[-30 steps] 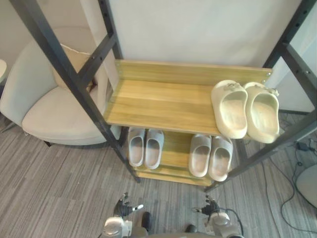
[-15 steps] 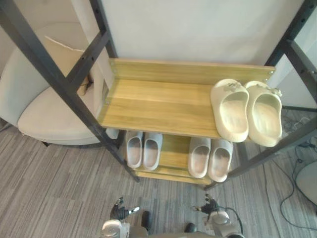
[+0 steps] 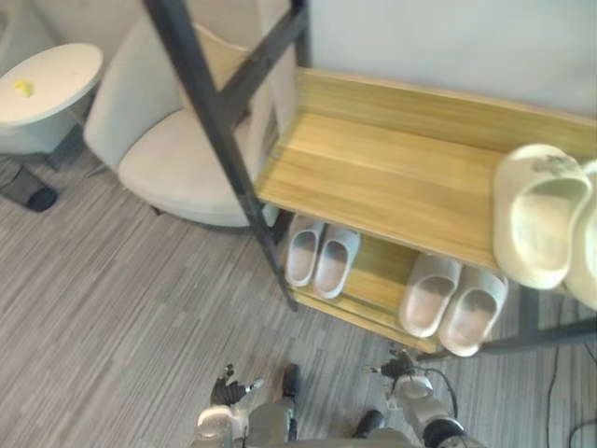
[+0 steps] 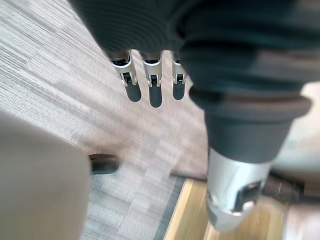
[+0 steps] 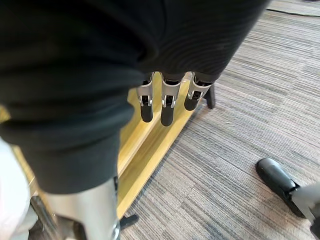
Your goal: Organize the slippers on the shoe rack
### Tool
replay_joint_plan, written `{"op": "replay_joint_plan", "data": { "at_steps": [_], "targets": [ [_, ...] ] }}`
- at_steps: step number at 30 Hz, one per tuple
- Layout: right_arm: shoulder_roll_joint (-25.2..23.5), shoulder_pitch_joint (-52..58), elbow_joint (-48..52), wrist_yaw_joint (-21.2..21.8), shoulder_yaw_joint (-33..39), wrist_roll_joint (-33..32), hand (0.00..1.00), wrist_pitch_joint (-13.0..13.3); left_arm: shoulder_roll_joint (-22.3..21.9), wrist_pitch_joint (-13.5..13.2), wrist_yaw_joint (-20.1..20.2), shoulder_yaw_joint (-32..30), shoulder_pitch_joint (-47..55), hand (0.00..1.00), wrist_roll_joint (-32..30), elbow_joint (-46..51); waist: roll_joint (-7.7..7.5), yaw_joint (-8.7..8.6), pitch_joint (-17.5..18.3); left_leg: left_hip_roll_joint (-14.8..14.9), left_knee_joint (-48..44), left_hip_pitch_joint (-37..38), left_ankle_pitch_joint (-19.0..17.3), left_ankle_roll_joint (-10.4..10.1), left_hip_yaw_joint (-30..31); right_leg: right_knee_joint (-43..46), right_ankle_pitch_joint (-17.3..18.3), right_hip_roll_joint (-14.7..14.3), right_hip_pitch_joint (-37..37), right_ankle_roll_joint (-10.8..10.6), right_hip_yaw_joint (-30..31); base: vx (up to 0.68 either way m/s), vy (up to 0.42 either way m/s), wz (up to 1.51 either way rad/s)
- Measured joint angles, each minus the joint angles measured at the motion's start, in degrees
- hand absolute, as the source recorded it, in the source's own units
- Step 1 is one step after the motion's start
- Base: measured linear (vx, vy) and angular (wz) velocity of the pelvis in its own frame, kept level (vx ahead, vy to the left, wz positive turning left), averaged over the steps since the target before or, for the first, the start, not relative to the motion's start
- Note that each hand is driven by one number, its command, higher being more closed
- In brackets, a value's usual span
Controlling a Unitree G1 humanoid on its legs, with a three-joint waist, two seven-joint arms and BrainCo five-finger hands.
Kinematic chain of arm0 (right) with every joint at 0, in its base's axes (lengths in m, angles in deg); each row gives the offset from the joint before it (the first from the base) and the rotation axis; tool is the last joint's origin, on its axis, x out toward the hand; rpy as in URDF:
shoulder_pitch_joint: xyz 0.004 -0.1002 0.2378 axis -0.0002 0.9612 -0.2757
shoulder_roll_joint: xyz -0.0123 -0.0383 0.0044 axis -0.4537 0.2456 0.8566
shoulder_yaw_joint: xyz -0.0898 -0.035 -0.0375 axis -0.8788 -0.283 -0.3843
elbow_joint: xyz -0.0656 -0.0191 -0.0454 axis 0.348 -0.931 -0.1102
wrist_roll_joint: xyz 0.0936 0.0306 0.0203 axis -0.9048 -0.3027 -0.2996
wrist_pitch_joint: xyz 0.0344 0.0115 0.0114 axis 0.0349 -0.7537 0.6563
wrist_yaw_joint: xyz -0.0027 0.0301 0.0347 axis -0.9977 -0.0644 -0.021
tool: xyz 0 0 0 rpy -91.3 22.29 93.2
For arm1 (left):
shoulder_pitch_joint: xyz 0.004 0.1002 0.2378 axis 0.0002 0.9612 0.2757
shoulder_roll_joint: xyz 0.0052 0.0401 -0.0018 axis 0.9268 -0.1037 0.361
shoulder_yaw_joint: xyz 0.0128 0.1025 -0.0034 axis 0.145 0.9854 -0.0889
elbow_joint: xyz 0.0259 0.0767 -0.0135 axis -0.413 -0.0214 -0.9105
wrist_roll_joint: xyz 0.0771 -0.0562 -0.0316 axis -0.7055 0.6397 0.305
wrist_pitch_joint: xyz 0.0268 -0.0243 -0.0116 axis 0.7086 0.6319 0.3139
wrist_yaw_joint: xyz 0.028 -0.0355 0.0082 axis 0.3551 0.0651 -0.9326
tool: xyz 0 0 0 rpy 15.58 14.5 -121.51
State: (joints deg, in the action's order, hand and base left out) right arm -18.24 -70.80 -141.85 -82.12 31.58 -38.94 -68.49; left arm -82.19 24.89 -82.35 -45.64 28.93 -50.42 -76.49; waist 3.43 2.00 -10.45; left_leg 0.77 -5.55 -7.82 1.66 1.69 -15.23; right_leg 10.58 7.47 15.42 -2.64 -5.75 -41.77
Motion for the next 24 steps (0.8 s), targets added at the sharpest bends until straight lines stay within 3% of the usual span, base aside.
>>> {"op": "replay_joint_plan", "data": {
  "at_steps": [2,3,9,12,13,15,16,17,18,19,20,22,23,24],
  "targets": [
    [-0.9,0.4,0.0,-0.2,1.2,0.0,0.0,0.2,0.3,0.2,0.0,0.4,-0.1,0.0,-0.5,-0.5,-0.16,0.08,0.0,-0.4,4.9,2.7,0.9,-1.3,0.7,-2.9,0.2,-1.6,-1.4,0.2,1.1,-0.05,0.031,0.31],
    [-1.2,-0.2,0.0,-0.2,1.7,0.0,0.0,0.3,0.2,0.2,0.0,1.1,-0.2,0.0,-1.0,-0.6,0.53,0.03,-0.2,-0.4,11.6,5.5,4.0,-2.4,1.8,-4.0,-0.9,-3.0,-1.7,0.1,0.6,-0.07,-0.043,0.17],
    [-2.6,0.7,-0.7,-0.2,1.5,0.1,0.0,-0.1,0.3,0.0,-0.1,1.8,-1.3,0.0,-2.2,-2.7,0.45,-0.44,-0.9,-0.4,12.0,7.7,4.5,-2.7,4.0,-3.8,-0.5,-3.4,-5.0,0.9,-1.5,-0.06,-0.021,0.16],
    [-2.8,0.6,-1.1,0.0,1.3,0.2,0.0,-0.2,0.3,0.0,-0.1,1.5,-1.7,0.0,-3.2,-4.0,0.15,-0.44,-1.2,-0.9,12.0,8.3,4.4,-2.6,4.9,-0.7,1.7,-1.8,-4.8,0.8,-1.7,-0.05,0.027,0.15],
    [-2.8,0.8,-1.6,0.4,1.3,0.2,0.0,-0.3,0.8,0.0,0.0,1.4,-1.8,0.0,-3.3,-4.2,-0.51,-0.46,-1.6,-2.1,12.0,8.9,4.1,-2.2,6.6,3.8,4.2,0.8,-4.8,0.1,-3.0,-0.03,0.04,0.52],
    [-2.9,1.1,-2.0,0.7,1.3,0.2,0.0,-0.3,1.2,0.0,0.0,1.4,-1.8,0.0,-3.3,-4.6,-1.26,-0.79,-1.6,-3.1,12.0,9.0,3.7,-2.3,8.2,6.7,5.7,2.4,-5.0,-0.1,-3.5,-0.01,0.009,0.58],
    [-2.6,1.4,-2.3,0.9,1.4,0.2,0.0,-0.4,1.5,0.1,0.0,1.6,-1.9,0.0,-3.3,-4.9,-1.48,-1.2,-1.8,-4.0,12.0,8.9,2.9,-1.4,11.8,11.4,6.7,3.6,-4.7,1.6,0.5,0.03,-0.014,1.01],
    [-2.8,2.2,-2.3,1.0,1.1,0.1,0.0,-0.5,2.4,0.3,0.0,1.7,-1.9,0.0,-3.6,-5.5,-1.74,-1.78,-1.9,-4.1,11.9,8.9,2.9,-1.4,15.1,17.8,5.3,3.0,-1.2,4.8,11.4,0.03,-0.016,1.08],
    [-2.8,2.3,-2.3,1.0,0.9,0.1,0.0,-0.5,2.5,0.3,0.0,1.7,-1.8,0.0,-3.7,-5.6,-1.65,-1.77,-1.9,-4.0,11.9,8.9,2.9,-1.4,15.8,19.2,4.9,2.4,-0.2,5.5,14.5,0.06,-0.001,1.04],
    [-3.0,2.7,-2.3,1.1,0.6,0.1,0.0,-0.6,2.4,0.4,-0.1,1.5,-1.7,0.0,-3.2,-5.3,-1.43,-1.68,-2.0,-3.2,11.9,8.7,3.6,-1.0,17.2,20.1,7.3,0.1,2.2,5.3,22.5,0.08,-0.121,1.05],
    [-3.2,2.7,-2.3,1.2,-1.1,0.0,0.0,-0.7,2.8,0.4,-1.0,1.4,-1.9,0.0,-3.3,-5.1,-2.15,-1.43,-2.0,-2.9,11.6,7.7,4.2,-1.0,21.3,16.6,9.6,-5.4,3.9,3.6,34.4,0.09,-0.194,1.25],
    [-3.2,2.8,-2.4,1.1,-1.2,0.0,0.0,-0.8,2.5,0.4,-1.1,1.4,-2.1,0.0,-3.2,-5.4,-2.06,-1.43,-2.1,-2.6,11.6,7.7,4.7,-1.8,23.4,13.7,9.7,-7.4,4.3,3.2,37.2,0.04,-0.166,0.94],
    [-3.6,3.1,-2.4,1.1,-1.4,0.0,0.0,-0.8,3.0,0.3,-1.0,1.2,-2.2,0.0,-3.2,-5.7,-3.24,-1.35,-1.7,-3.5,11.6,7.8,5.1,-2.9,25.3,7.1,7.3,-7.5,3.9,3.5,36.6,0.03,-0.151,1.1],
    [-3.8,3.5,-2.5,1.1,-1.2,0.0,0.0,-0.8,2.6,0.4,-1.0,0.6,-2.8,0.0,-3.3,-7.0,-2.66,-1.67,-1.5,-3.7,11.6,7.8,5.5,-3.5,27.1,6.6,7.1,-7.1,2.4,1.9,33.6,0.05,-0.175,1.11]
  ]
}}
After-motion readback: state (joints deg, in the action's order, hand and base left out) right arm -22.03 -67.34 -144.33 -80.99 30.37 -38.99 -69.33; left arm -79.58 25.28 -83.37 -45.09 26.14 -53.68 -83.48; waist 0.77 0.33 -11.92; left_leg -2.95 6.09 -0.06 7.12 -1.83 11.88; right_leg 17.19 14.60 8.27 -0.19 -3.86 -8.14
